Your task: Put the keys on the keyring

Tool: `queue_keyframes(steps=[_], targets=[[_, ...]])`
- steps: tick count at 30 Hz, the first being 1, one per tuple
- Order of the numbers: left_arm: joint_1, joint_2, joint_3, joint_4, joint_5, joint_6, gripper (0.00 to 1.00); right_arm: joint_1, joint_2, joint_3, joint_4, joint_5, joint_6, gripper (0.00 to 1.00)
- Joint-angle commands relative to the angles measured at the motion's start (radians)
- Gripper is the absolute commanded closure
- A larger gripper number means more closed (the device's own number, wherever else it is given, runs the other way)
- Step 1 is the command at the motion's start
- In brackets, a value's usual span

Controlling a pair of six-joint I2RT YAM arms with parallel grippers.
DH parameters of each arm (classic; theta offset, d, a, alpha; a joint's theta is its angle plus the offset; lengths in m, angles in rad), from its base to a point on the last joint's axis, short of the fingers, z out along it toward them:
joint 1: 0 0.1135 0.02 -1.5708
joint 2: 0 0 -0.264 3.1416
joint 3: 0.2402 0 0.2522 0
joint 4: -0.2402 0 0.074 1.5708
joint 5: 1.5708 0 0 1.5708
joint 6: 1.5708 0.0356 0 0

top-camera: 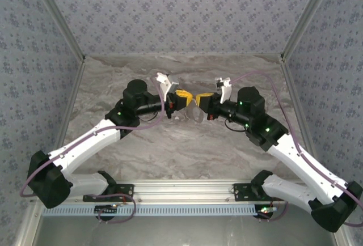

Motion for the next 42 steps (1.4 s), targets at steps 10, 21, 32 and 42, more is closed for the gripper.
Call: queue_keyframes(steps=[10,21,32,42], targets=[[-0.007,-0.035,0.008,0.041,0.020,0.018,1.00,0.003,0.028,0.064,0.036,0.011,-0.019,1.00],[-0.008,-0.040,0.013,0.059,0.037,0.005,1.00,-0.001,0.065,0.032,0.054,-0.003,-0.018,1.00],[-0.013,-0.050,0.014,0.091,0.035,-0.012,1.00,-0.071,0.055,-0.044,0.065,-0.021,-0.007,1.00],[-0.013,-0.056,0.003,0.114,0.005,-0.019,1.00,-0.094,0.045,-0.068,0.061,-0.071,0.009,1.00]])
